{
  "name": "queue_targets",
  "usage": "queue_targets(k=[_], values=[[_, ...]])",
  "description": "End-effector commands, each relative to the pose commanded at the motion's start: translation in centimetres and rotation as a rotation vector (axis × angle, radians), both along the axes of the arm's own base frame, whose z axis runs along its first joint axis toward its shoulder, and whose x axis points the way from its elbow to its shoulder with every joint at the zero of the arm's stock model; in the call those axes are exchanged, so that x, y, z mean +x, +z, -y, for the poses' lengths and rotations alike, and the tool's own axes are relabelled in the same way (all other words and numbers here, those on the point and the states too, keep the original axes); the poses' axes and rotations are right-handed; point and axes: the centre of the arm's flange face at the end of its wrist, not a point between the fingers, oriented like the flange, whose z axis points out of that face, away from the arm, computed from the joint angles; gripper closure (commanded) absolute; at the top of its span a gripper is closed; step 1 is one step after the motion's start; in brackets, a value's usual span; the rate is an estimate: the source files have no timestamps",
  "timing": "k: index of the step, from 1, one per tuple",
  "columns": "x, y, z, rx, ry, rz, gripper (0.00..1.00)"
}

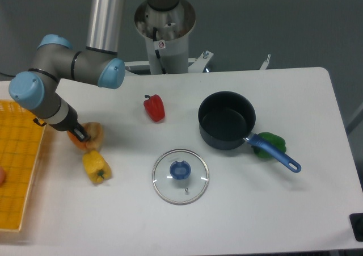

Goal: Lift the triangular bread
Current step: 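Lower the gripper onto the triangular bread and close on it, then lift the grasped bread slice up off the table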

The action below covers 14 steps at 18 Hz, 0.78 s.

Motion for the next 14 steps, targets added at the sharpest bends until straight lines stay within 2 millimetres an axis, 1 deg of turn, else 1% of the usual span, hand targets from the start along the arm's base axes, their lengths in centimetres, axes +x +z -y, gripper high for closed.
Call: queue_targets(k=[1,4,6,10,12,14], values=[[-0.2,0.1,0.0,0.001,0.003,0.0,0.74],[-1.6,2.3,0.1,0.033,0.014,-0.005,0.74],[-2.6,4.1,0.3,0.032,-0.009,0.001,0.74],[-5.9,6.3,0.2,0.033,0.009,0.005,0.74],[-7.6,8.8,0.3,0.081,0.008,0.006,0.74],[-10.0,10.8,0.2,0.127,0.024,0.026,0.74]])
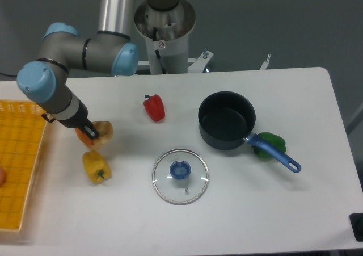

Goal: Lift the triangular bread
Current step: 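Lift the grasped bread slice up off the table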

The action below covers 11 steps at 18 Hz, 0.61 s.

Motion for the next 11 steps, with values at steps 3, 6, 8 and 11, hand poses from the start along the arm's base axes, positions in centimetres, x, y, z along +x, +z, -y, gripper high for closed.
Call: queue_targets(k=[3,6,8,11], values=[[-3.6,3.7,1.0,0.011,-0.01,0.011,0.74],[-8.3,6.0,2.9,0.025,-0.029,0.012,0.74],[-11.5,6.9,3.9,0.042,-0.026,0.011,0.73],[-15.0,6.9,5.7,0.021,-0.072,0.02,0.73]])
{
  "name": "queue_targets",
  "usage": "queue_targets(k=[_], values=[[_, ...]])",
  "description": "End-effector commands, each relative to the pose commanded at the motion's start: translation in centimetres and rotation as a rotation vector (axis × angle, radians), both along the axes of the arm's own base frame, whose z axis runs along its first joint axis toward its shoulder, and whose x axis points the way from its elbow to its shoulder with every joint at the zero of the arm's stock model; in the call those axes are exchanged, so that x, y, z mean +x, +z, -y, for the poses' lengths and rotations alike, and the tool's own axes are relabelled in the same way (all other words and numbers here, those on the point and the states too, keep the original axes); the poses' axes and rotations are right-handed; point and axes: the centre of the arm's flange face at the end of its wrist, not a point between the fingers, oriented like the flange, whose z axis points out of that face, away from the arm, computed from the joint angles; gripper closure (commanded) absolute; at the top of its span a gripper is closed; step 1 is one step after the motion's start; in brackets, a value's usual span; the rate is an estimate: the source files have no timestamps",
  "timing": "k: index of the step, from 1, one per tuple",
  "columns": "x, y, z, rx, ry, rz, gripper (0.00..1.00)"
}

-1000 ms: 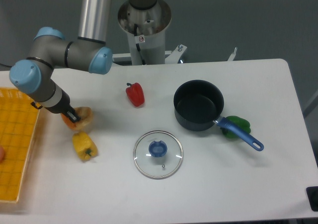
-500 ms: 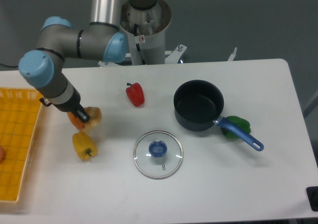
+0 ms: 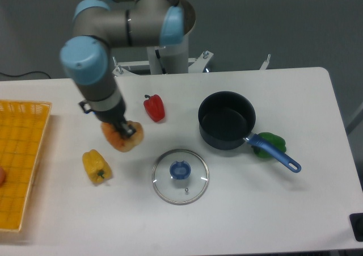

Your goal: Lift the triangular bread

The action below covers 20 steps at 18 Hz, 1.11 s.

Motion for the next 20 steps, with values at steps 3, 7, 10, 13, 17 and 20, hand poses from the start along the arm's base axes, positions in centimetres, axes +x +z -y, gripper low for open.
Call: queue_targets(k=[3,7,10,13,17,20], values=[[-3.3,0.5,2.4,-0.017,-0.019,0.015,0.73],[-6.8,0.8,5.1,-0.026,-0.029,0.026,0.73],[-8.9,0.6,7.0,-0.042,-0.061,0.045,0.73],[-9.7,0.7,7.6,-0.031,-0.045,0.052,0.73],[-9.7,0.6,7.5,-0.015,-0.042,0.06,0.73],[-9.6,0.4,7.6,-0.016,-0.042,0.067,0.73]])
